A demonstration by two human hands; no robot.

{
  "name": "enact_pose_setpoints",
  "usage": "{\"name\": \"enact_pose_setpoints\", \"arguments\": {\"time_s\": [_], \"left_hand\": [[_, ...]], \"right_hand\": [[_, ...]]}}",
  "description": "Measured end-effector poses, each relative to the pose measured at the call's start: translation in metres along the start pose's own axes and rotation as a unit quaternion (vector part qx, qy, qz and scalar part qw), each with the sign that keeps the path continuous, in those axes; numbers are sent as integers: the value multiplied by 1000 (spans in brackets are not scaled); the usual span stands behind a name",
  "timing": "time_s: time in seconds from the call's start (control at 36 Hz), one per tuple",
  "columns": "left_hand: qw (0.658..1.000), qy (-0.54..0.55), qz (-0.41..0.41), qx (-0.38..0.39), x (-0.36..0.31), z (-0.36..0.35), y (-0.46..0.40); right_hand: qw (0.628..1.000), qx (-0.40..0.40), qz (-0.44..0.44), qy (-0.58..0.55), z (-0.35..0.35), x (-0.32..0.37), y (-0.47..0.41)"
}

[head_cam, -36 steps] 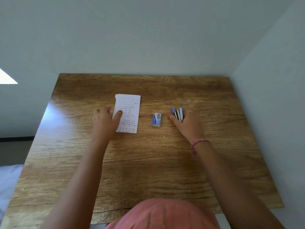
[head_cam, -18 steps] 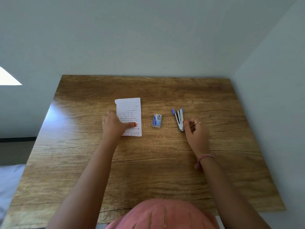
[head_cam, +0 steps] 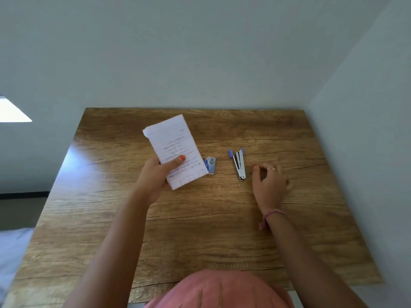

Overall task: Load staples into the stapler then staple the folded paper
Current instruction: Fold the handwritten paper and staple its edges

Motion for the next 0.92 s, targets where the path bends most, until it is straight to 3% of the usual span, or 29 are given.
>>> {"name": "enact_pose_setpoints", "arguments": {"time_s": [0.06,0.14,0.19,0.28,0.33,0.47,0.64,0.69,0.75,0.83,0.92], "left_hand": [[998,3,2,55,-2,-13,6],[992,-21,9,126,-3,-33,13],[984,-64,-4,165,-5,-48,18],[973,-138,-29,185,-7,-63,20],[965,-181,-40,185,-8,-68,18],[963,-176,-44,199,-12,-67,17],[976,-160,-50,142,-18,-57,9],[989,-97,-47,102,-19,-51,6],[996,62,-27,51,-19,-44,4],[961,275,-41,-10,-19,-42,7],[949,295,-85,-70,-10,-51,19]], "right_hand": [[999,-13,-10,-27,6,3,2],[986,-15,56,-155,22,23,7],[953,50,82,-286,31,41,10],[869,208,50,-447,38,66,15],[845,251,33,-471,41,74,16],[845,245,-38,-473,43,65,9],[840,285,-104,-449,42,58,7],[822,293,-141,-468,42,56,6],[777,297,-185,-523,42,55,5],[718,274,-242,-592,43,52,6],[667,236,-296,-642,41,50,10]]}}
Point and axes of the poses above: each hand's wrist, its own y-axis away from the middle knuckle, its own z-axis out of the back of the hand, x = y × z, the point moved 5 cm from there along -y, towards the middle knuckle, and after that the axes turned 5 degrees about -x, right-handed, at the moved point
